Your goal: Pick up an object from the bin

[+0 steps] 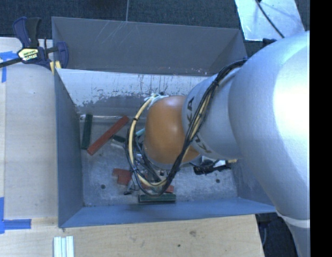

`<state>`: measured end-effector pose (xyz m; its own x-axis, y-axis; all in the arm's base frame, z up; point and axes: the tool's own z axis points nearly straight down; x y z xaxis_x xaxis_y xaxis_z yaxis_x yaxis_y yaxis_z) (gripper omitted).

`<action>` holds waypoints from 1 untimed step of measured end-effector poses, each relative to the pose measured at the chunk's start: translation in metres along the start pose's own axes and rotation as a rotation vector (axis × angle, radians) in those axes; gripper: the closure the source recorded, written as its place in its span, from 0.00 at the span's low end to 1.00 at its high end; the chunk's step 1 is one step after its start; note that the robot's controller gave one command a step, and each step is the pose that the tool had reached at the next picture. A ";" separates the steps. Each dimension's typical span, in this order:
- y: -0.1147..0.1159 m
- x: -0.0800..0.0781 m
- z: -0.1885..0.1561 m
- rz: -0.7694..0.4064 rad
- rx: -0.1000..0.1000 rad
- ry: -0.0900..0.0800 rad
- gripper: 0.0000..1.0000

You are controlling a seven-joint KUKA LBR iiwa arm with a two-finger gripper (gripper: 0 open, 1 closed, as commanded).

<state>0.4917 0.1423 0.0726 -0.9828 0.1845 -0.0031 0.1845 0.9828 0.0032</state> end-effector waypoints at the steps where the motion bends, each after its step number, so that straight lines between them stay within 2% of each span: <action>1: -0.031 -0.038 -0.138 -0.017 0.000 -0.008 1.00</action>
Offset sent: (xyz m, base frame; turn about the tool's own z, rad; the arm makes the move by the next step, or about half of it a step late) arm 0.0280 -0.0365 0.1325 -0.0191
